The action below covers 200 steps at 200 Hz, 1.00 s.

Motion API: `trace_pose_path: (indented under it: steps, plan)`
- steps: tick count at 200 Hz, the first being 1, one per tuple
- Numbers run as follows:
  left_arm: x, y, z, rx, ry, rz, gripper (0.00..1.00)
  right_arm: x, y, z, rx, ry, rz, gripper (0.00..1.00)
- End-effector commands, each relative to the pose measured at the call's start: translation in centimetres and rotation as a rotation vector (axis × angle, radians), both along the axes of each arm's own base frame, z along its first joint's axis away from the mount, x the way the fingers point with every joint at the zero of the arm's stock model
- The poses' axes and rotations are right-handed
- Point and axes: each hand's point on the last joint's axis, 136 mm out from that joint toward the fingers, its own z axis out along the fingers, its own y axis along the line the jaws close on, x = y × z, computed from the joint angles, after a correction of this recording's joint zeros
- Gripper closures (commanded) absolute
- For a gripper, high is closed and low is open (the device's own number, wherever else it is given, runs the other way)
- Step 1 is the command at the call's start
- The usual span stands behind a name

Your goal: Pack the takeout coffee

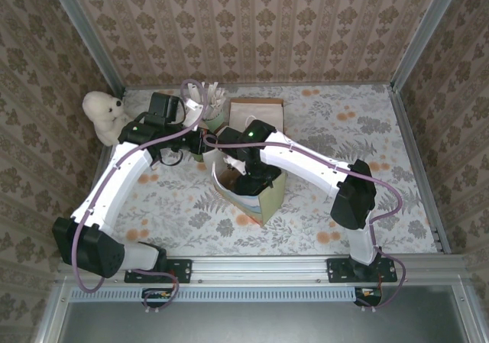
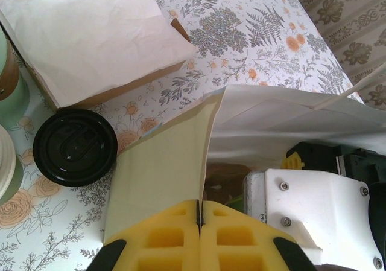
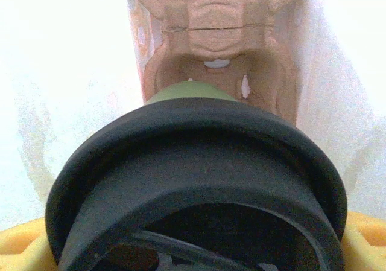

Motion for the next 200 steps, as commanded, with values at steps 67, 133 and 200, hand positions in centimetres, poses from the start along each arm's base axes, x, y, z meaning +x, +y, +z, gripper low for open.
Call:
trace_pose_path:
  steps: [67, 133, 200]
  plan:
    - [-0.6, -0.4, 1.1, -0.053, -0.008, -0.009, 1.00, 0.6, 0.5, 1.0, 0.038, -0.040, 0.009, 0.32]
    - [-0.5, -0.4, 0.9, -0.051, -0.007, -0.008, 1.00, 1.1, 0.6, 0.8, 0.040, -0.059, -0.001, 0.33]
    - [-0.4, -0.5, 0.8, -0.056, -0.010, -0.007, 1.00, 1.5, 0.5, 0.7, 0.025, -0.078, -0.015, 0.33]
